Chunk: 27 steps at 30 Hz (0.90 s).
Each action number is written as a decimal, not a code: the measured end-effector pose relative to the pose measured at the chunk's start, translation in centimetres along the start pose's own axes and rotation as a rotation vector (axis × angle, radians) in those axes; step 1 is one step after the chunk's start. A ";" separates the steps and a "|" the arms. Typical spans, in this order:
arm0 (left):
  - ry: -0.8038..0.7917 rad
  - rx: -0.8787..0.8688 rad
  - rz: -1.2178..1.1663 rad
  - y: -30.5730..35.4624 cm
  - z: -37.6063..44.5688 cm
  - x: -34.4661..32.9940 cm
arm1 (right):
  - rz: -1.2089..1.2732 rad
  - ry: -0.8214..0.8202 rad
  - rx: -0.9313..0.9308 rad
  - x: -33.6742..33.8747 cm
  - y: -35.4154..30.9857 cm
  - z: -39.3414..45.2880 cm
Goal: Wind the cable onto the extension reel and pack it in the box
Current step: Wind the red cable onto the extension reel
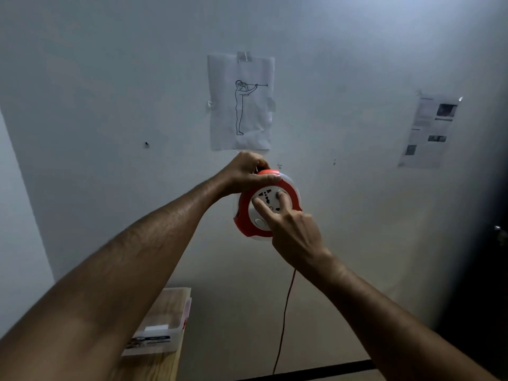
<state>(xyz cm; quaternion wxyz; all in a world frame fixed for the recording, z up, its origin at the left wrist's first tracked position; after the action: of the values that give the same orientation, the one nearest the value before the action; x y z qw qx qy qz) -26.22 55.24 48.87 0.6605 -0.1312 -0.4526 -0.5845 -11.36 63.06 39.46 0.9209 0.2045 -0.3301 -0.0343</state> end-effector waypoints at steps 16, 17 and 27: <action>-0.026 -0.002 0.002 0.6 0.3 -0.7 | -0.080 0.065 0.078 -0.4 1.4 0.6; -0.032 -0.008 -0.001 0.8 0.3 -0.7 | -0.031 0.076 0.022 -0.7 1.5 0.6; 0.030 -0.007 -0.001 0.9 0.6 -1.0 | 0.792 0.554 -1.111 -1.1 -1.3 0.5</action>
<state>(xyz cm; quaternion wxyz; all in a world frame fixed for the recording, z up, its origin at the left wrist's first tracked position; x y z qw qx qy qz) -25.60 56.51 48.77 0.6665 -0.1247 -0.4409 -0.5881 -12.48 61.91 38.64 0.8817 -0.4256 -0.0684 0.1918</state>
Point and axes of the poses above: each hand's wrist, its own z-axis towards the middle knuckle, its own x-axis out of the back of the hand, y = z × x, the point moved 3 cm from there along z, towards the middle knuckle, and after that the axes turned 9 degrees about x, right-handed, at the moved point
